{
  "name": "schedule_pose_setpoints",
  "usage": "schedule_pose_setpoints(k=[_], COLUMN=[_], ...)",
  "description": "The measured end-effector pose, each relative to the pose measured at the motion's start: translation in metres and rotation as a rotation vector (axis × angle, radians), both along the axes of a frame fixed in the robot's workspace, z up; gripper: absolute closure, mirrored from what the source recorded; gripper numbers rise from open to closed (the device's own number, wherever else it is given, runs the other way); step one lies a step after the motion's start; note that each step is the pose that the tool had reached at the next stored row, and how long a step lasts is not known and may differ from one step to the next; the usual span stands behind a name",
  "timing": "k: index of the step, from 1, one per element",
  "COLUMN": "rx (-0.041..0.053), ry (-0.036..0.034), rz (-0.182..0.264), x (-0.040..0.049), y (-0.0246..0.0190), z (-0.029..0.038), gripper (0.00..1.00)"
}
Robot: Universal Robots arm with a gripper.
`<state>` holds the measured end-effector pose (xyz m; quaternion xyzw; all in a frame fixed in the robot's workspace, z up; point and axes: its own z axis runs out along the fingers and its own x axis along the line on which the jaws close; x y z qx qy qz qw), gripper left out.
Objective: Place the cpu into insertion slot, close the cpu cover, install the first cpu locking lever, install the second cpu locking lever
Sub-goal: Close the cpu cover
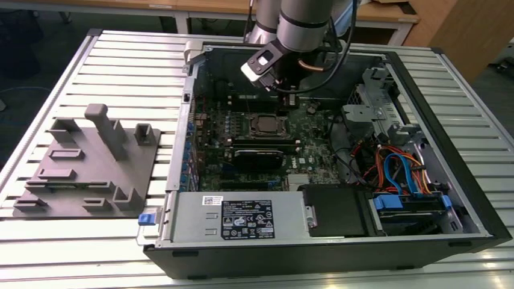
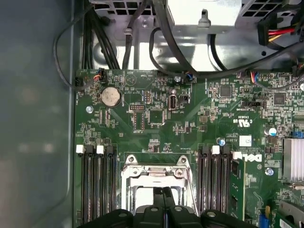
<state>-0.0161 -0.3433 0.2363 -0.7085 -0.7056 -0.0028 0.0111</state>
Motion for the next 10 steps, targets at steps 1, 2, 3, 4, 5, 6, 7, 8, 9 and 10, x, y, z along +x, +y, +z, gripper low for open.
schedule_pose_setpoints(k=[1, 2, 3, 4, 5, 6, 7, 8, 9, 10], rx=[-0.0002, -0.0002, -0.0002, -0.0003, -0.0003, -0.0003, -0.0002, -0.0003, -0.0003, -0.0002], ry=[0.0001, 0.0000, 0.0001, 0.0001, 0.0001, 0.0001, 0.0001, 0.0001, 0.0001, 0.0001], rz=[0.000, 0.000, 0.000, 0.000, 0.000, 0.000, 0.001, 0.001, 0.001, 0.001], x=[-0.0028, -0.0065, -0.0081, -0.0100, -0.0120, -0.0144, -0.0172, -0.0197, -0.0217, -0.0230], y=[0.0000, 0.0000, 0.0000, 0.0000, 0.0000, 0.0000, 0.0000, 0.0000, 0.0000, 0.0000], z=[-0.0012, -0.0030, -0.0039, -0.0049, -0.0059, -0.0068, -0.0077, -0.0085, -0.0092, -0.0099], gripper=[0.90, 0.90, 0.90, 0.90, 0.90, 0.90, 0.90, 0.90, 0.90, 0.90])
